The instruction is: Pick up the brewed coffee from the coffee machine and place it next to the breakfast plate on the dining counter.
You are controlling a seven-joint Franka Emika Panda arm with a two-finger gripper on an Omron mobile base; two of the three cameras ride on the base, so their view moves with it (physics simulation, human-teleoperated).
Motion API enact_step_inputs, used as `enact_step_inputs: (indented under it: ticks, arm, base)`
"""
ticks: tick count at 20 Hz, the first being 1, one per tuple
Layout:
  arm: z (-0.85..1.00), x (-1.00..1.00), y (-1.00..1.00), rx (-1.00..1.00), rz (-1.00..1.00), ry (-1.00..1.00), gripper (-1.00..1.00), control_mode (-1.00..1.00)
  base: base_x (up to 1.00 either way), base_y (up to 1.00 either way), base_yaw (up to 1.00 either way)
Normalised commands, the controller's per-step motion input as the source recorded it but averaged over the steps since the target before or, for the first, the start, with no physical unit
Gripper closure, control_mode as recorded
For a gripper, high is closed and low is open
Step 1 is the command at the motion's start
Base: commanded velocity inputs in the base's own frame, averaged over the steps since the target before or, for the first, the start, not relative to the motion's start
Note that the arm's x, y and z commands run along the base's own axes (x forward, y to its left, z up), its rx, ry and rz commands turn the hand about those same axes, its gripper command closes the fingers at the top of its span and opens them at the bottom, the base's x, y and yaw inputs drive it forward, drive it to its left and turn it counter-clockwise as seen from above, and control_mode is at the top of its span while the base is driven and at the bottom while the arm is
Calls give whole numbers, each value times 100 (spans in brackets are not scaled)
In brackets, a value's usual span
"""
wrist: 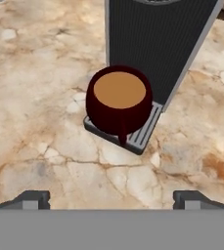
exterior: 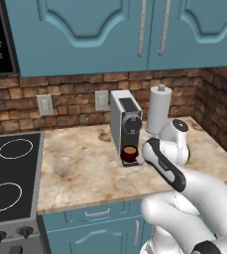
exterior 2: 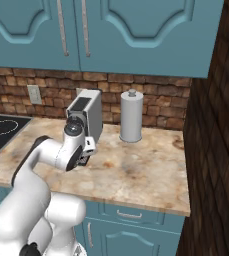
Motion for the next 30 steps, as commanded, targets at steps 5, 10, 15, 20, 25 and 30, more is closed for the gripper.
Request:
enact_step_inputs:
  ticks: [5, 10, 15, 20, 25, 30]
  arm:
    - [-24, 22, 0, 0, 2, 0, -100, -100]
    - [-27, 19, 0, 0, 3, 0, -100, -100]
    - [-22, 15, 2, 0, 4, 0, -100, -100]
    - [-20, 17, 9, 0, 5, 0, -100, -100]
    - [-15, 18, 11, 0, 5, 0, -100, -100]
    - [-4, 19, 3, 0, 3, 0, -100, -100]
  base:
    - [0, 0, 0]
    - [0, 0, 0]
    - [0, 0, 0]
    - [0, 0, 0]
    - [0, 0, 0]
    - [0, 0, 0]
